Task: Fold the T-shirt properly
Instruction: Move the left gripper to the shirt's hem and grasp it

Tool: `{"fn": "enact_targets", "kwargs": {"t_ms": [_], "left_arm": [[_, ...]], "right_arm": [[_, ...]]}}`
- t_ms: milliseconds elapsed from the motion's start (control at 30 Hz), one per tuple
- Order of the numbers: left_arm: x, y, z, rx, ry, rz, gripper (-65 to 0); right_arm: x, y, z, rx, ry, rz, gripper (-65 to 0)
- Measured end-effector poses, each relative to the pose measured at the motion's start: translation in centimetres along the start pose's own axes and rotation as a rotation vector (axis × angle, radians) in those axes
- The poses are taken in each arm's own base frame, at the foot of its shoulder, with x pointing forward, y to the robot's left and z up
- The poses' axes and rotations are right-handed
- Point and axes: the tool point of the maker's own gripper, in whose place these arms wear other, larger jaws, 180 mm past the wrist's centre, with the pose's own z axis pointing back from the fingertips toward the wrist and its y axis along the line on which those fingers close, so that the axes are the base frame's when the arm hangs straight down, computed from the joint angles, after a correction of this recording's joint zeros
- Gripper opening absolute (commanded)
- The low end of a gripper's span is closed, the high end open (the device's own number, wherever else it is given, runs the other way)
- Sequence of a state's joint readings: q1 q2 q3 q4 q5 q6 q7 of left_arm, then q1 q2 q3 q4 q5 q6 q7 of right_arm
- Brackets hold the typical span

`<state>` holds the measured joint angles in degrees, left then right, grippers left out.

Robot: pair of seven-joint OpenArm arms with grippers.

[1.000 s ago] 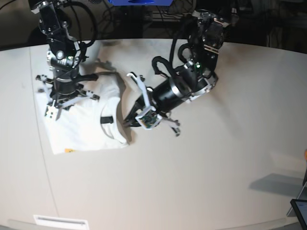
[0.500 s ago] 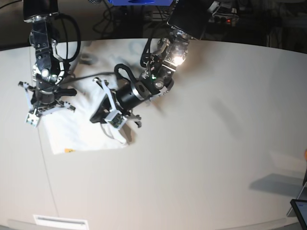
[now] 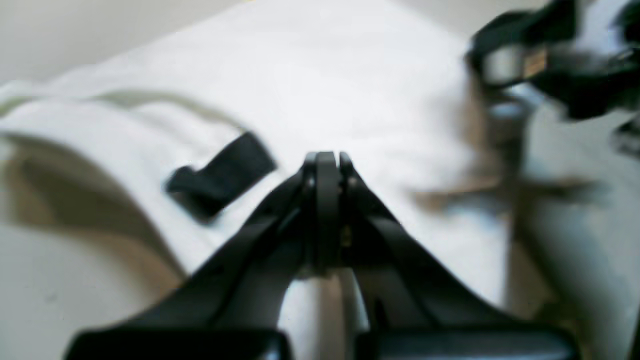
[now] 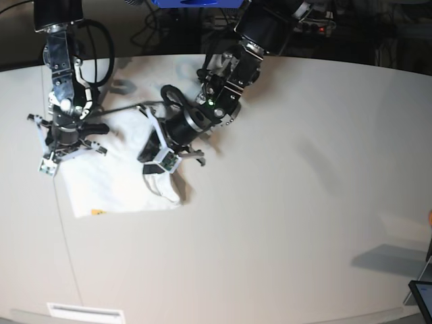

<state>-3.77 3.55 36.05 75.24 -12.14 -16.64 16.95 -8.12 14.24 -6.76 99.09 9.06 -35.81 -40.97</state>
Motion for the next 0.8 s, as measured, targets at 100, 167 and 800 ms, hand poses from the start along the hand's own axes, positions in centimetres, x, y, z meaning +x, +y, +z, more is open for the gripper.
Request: {"fn": "enact_targets", "kwargs": {"t_ms": [100,167,800], "left_arm": [[-1.4,2.2,1.2,0.035,0.035,-0.030,-65.0],[-2.0,2.9,1.7,0.045,0.049,-0.039,-65.0],[7.9,5.0,6.6,0.171,-0.243,-0.022,-65.0]], "right_arm": [[0.0,0.0,0.0,0.000,0.001,-0.001,-64.1],[0.0,0.0,0.0,0.000,0.000,-0.001,-64.1],[2.2,0.6,1.1,0.032,-0.063,-0.016,-64.1]]}}
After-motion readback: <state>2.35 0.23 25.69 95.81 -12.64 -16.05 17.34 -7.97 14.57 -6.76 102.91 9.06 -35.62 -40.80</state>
